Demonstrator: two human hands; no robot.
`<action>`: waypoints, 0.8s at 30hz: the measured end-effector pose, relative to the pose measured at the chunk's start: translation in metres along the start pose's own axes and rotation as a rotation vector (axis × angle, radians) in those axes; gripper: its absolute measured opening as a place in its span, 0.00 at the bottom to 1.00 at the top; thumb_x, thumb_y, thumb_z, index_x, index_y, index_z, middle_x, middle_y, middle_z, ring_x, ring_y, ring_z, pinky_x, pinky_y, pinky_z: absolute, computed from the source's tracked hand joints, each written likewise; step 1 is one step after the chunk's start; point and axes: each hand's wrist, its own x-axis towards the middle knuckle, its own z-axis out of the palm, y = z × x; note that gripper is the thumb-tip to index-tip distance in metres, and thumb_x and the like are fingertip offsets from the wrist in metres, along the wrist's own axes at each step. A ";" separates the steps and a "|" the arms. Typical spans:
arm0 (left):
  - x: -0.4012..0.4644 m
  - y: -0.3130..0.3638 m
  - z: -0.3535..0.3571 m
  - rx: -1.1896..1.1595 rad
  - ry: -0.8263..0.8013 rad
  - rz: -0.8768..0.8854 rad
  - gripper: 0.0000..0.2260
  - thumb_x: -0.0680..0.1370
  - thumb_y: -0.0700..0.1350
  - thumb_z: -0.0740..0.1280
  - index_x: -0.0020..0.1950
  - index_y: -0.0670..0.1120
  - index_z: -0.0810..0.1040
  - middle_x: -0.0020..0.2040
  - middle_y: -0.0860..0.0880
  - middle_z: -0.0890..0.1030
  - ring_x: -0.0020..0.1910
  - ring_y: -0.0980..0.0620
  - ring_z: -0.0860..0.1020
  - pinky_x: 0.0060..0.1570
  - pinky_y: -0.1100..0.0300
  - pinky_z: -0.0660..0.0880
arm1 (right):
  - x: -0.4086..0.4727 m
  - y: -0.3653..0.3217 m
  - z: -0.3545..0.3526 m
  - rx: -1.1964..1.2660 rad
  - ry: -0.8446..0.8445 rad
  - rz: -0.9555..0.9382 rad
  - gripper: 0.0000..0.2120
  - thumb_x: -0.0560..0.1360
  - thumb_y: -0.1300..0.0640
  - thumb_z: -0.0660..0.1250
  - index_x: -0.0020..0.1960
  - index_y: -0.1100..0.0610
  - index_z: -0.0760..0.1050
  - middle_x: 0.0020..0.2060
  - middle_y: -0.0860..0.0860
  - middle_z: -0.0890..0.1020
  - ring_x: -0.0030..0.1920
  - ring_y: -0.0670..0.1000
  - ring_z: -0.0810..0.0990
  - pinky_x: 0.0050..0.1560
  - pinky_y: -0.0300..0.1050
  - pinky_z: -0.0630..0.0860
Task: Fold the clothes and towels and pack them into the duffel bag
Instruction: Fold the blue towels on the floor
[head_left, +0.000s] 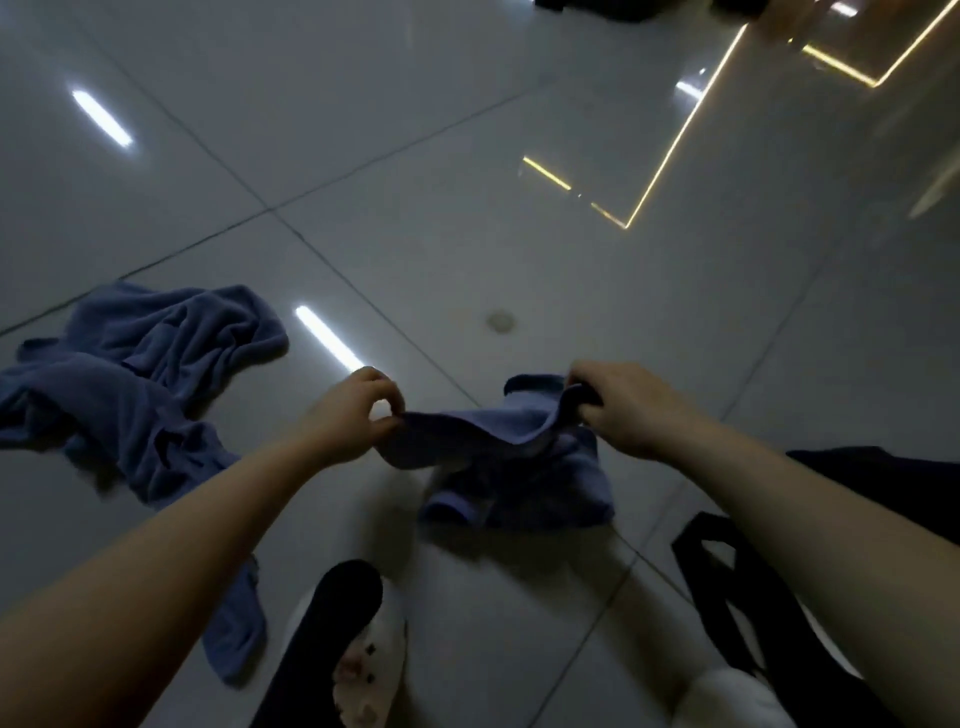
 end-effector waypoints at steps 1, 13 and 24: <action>0.003 0.014 -0.012 -0.094 0.034 -0.007 0.03 0.76 0.45 0.69 0.46 0.51 0.75 0.53 0.52 0.75 0.53 0.51 0.76 0.52 0.56 0.73 | -0.012 0.004 -0.019 -0.004 0.039 0.019 0.04 0.78 0.61 0.60 0.51 0.58 0.72 0.50 0.58 0.79 0.45 0.57 0.73 0.39 0.46 0.63; -0.059 0.239 -0.185 -0.366 0.339 0.226 0.04 0.79 0.42 0.65 0.45 0.48 0.72 0.38 0.50 0.75 0.35 0.53 0.72 0.33 0.61 0.68 | -0.188 0.022 -0.169 0.562 0.616 0.169 0.04 0.77 0.65 0.63 0.48 0.59 0.75 0.39 0.56 0.82 0.36 0.54 0.84 0.38 0.48 0.82; -0.138 0.299 -0.189 -0.394 0.317 0.367 0.05 0.77 0.43 0.68 0.43 0.52 0.76 0.36 0.49 0.79 0.32 0.53 0.76 0.33 0.61 0.73 | -0.272 0.041 -0.190 1.026 1.051 0.117 0.06 0.77 0.66 0.62 0.48 0.57 0.74 0.45 0.55 0.79 0.42 0.54 0.81 0.34 0.42 0.80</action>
